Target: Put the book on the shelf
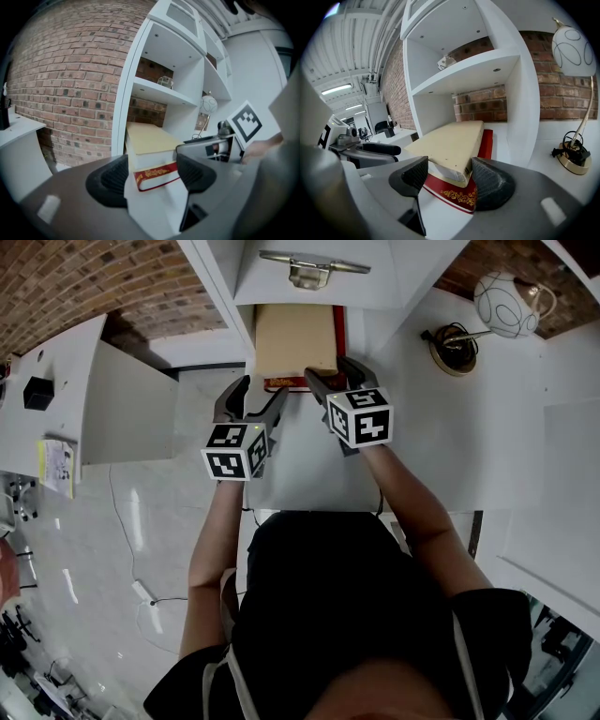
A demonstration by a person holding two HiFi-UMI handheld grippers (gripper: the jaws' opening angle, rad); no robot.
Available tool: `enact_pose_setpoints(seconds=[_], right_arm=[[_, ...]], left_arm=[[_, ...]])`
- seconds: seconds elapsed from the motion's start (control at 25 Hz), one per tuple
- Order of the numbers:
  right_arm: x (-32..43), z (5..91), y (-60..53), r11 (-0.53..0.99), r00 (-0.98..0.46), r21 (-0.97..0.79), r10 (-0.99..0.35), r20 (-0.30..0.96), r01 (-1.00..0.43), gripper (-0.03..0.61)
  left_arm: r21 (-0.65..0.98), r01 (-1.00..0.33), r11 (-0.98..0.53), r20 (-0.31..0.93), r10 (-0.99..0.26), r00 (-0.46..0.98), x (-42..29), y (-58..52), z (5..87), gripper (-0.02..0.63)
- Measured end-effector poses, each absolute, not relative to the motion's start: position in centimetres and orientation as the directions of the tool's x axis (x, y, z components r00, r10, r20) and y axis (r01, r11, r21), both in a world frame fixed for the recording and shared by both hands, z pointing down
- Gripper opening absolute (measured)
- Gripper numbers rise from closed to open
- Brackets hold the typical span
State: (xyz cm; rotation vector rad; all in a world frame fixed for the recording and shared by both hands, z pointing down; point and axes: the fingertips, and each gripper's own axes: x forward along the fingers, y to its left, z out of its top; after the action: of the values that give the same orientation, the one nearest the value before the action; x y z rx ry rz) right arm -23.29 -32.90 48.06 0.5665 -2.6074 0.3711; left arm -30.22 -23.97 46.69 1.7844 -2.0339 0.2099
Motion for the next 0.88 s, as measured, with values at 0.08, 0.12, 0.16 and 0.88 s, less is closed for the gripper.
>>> enact_pose_setpoints(seconds=[0.08, 0.12, 0.16, 0.88], right_arm=[[-23.4, 48.1, -33.1, 0.880, -0.817, -0.161, -0.329, 0.473, -0.447, 0.299], [-23.5, 48.1, -33.1, 0.879, -0.817, -0.161, -0.330, 0.472, -0.448, 0.299], [-23.6, 48.1, -33.2, 0.879, -0.817, -0.160, -0.331, 0.472, -0.449, 0.299], [-22.0, 46.8, -33.1, 0.883, -0.803, -0.071, -0.385, 0.456, -0.464, 0.196]], left_arm=[[0.166, -0.973, 0.159, 0.409, -0.909, -0.079, -30.2, -23.9, 46.6, 0.324], [0.166, -0.973, 0.157, 0.409, -0.909, -0.077, -30.2, -24.0, 46.6, 0.324], [0.166, -0.974, 0.155, 0.408, -0.910, -0.075, -30.2, -24.0, 46.5, 0.324], [0.197, -0.968, 0.153, 0.350, -0.934, -0.076, -30.1, -23.6, 45.0, 0.116]])
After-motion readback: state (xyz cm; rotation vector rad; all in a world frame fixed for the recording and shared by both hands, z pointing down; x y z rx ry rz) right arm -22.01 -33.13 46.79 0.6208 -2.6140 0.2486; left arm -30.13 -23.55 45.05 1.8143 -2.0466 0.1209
